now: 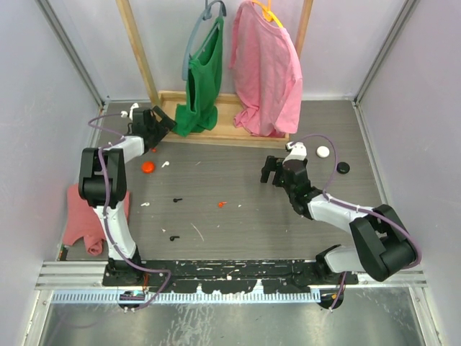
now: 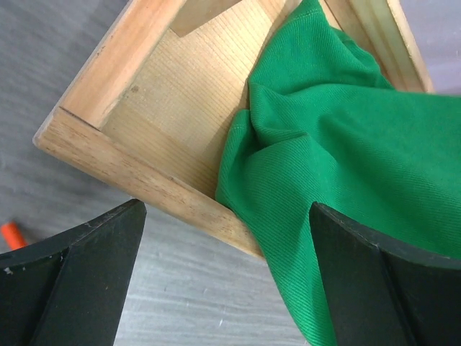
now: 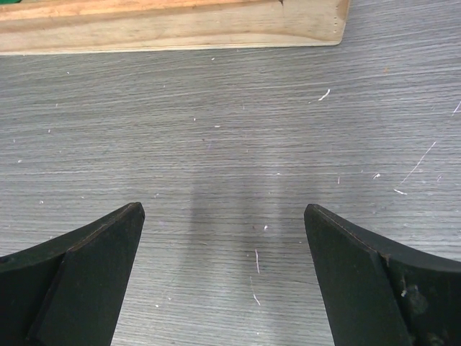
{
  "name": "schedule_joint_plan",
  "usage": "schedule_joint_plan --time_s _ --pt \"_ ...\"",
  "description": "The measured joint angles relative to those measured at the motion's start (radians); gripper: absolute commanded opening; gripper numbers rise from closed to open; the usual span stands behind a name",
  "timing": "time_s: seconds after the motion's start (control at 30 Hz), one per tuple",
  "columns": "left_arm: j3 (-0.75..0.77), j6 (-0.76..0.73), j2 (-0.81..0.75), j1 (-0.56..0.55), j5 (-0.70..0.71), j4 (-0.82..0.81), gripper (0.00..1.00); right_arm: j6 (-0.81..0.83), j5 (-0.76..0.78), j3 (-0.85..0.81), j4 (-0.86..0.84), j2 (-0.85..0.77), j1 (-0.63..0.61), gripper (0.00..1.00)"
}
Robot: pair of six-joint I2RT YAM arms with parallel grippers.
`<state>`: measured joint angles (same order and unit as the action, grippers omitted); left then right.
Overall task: Insert the wireless bluetooth earbuds into the charging case
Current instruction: Pick up the charging case at the center of the board.
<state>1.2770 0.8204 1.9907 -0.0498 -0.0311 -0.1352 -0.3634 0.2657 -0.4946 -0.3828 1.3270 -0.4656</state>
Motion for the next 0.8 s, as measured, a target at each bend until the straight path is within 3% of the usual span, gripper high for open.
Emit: schedule_joint_plan --time_s 0.13,0.33,0.6,0.8 --pt "0.056 -0.021 0.038 0.005 -0.013 0.009 0.98 0.005 0.001 -0.003 0.003 0.004 0.000 1.00" --pt "0.019 -0.047 -0.003 0.006 -0.035 0.009 0.98 0.013 -0.002 -0.004 0.003 0.004 0.000 1.00" --pt "-0.111 -0.163 -0.305 0.005 -0.013 0.090 0.98 0.018 -0.021 -0.004 0.005 0.002 0.000 1.00" --pt "-0.129 -0.303 -0.485 0.005 0.046 0.281 0.98 0.021 -0.032 -0.004 0.002 -0.010 0.000 1.00"
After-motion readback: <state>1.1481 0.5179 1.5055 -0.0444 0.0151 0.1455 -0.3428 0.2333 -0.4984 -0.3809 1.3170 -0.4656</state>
